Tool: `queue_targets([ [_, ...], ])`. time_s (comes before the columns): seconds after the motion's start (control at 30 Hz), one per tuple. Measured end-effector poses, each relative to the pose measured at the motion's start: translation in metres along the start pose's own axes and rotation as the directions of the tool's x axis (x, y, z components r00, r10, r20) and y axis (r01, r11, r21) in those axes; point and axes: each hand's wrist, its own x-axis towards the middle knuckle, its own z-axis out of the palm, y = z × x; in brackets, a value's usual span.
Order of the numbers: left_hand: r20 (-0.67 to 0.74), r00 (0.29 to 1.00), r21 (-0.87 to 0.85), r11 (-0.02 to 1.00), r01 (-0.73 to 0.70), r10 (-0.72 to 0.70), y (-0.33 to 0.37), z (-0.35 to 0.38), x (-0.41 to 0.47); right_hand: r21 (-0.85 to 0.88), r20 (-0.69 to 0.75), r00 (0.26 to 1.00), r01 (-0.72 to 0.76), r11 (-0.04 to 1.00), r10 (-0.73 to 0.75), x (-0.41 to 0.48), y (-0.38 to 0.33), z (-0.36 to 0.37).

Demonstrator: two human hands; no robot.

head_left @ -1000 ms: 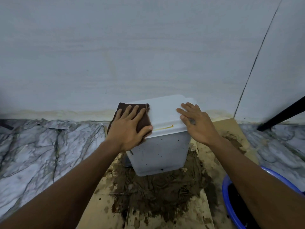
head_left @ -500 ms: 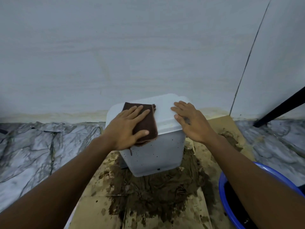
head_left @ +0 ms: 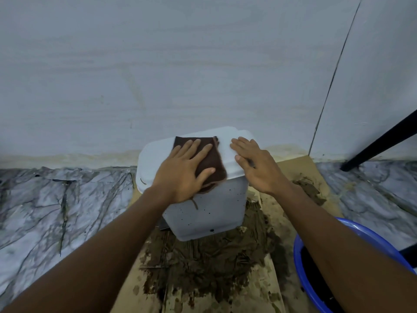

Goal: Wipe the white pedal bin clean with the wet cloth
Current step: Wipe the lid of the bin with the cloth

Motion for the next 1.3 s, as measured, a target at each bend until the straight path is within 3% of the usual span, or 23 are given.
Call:
queue_targets([
  [0.17,0.041,0.997,-0.008,0.998,0.062,-0.062,-0.039,-0.007,-0.024,-0.005,0.006,1.0,0.008,1.0,-0.008,0.002,0.0,0.003],
  [0.47,0.049,0.999,0.056,0.998,-0.008,0.006,0.032,0.001,0.027,-0.023,-0.018,1.0,0.007,1.0,-0.008,0.002,0.002,0.001],
  [0.57,0.025,0.999,0.026,0.999,-0.025,0.024,0.007,-0.003,0.004,-0.007,-0.005,1.0,0.008,1.0,-0.008,0.001,0.001,0.001],
  [0.77,0.008,0.997,-0.016,0.996,0.082,-0.082,-0.042,-0.006,-0.033,0.018,0.01,1.0,-0.003,1.0,0.002,0.002,-0.001,0.0],
  [1.07,0.0,0.999,0.063,0.997,0.052,-0.052,0.025,0.005,0.015,-0.015,-0.014,1.0,0.006,1.0,-0.006,0.003,0.001,0.001],
  [1.17,-0.021,0.999,0.04,0.999,0.032,-0.031,-0.002,0.004,-0.004,-0.006,-0.019,1.0,0.02,1.0,-0.02,0.003,0.001,0.003],
  [1.3,-0.148,0.975,-0.029,0.986,0.162,-0.165,-0.052,0.006,-0.047,0.017,-0.04,0.999,0.025,1.0,-0.024,0.004,-0.005,0.006],
])
